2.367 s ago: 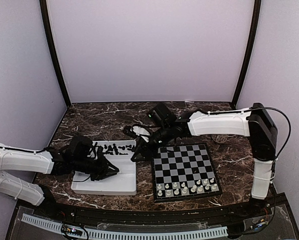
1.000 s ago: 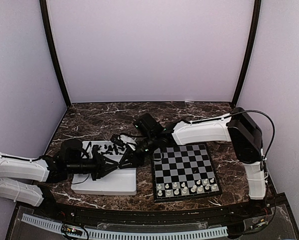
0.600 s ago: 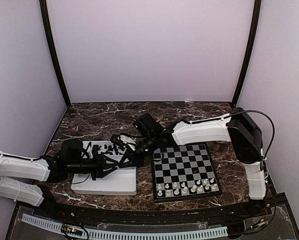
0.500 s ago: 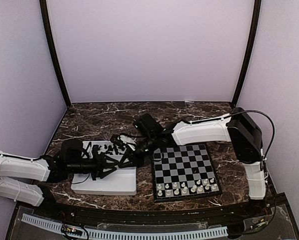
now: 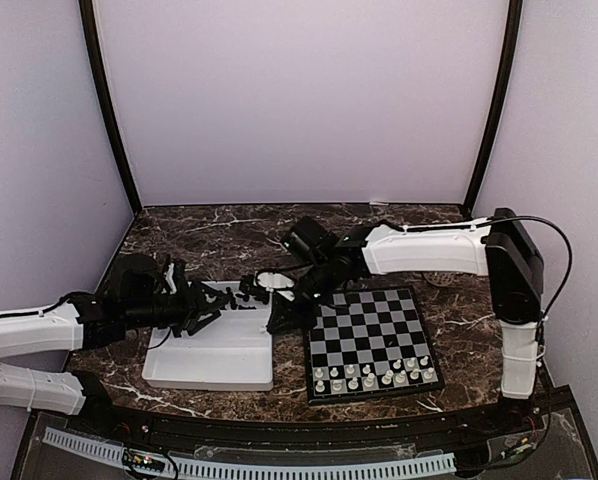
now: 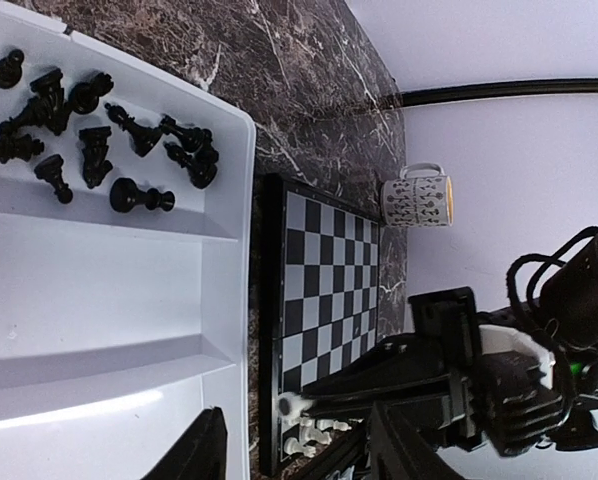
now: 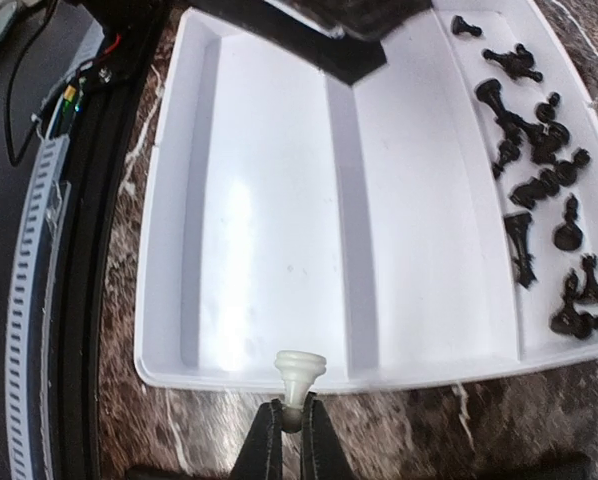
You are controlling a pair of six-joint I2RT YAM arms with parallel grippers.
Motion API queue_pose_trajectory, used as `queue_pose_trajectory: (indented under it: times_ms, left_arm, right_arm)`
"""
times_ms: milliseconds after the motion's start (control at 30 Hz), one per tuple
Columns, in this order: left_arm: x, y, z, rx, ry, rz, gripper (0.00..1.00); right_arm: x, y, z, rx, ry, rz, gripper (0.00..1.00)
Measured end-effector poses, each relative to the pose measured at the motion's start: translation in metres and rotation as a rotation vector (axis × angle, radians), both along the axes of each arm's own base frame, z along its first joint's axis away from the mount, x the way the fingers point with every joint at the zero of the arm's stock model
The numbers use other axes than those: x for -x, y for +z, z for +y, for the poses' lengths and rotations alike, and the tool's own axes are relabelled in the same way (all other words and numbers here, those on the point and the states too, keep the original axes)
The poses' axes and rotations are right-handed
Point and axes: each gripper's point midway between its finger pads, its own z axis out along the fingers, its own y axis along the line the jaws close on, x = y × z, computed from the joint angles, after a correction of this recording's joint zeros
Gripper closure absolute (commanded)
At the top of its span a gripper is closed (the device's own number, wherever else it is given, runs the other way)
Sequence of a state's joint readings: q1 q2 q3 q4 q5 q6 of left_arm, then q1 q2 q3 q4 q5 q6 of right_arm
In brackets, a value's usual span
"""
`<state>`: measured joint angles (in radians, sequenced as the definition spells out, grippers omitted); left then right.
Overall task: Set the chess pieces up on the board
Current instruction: Place the pawn on the chessboard.
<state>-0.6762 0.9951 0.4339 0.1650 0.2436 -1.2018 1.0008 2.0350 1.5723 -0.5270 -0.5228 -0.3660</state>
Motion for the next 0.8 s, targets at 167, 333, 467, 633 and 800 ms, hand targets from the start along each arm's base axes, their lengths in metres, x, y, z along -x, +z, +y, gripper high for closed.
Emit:
queue_pose_trajectory:
  times_ms: [167, 333, 467, 633, 800]
  left_arm:
    - [-0.002, -0.007, 0.011, -0.104, 0.007, -0.015, 0.49]
    - [-0.008, -0.004, 0.018, -0.179, 0.009, -0.045, 0.48]
    - [-0.011, -0.001, 0.020, -0.213, 0.004, -0.064, 0.49]
    - [-0.011, -0.006, 0.022, -0.237, -0.004, -0.063, 0.49]
    - [-0.010, -0.006, 0.023, -0.242, -0.005, -0.062, 0.49]
  right_arm:
    - [-0.025, 0.012, -0.060, 0.137, 0.017, -0.110, 1.00]
    - [-0.030, 0.000, -0.127, 0.366, 0.089, -0.196, 1.00]
    - [-0.013, -0.018, -0.178, 0.575, 0.196, -0.197, 1.00]
    - [-0.001, -0.022, -0.222, 0.760, 0.284, -0.178, 1.00]
    - [0.003, -0.027, -0.243, 0.884, 0.320, -0.157, 1.00]
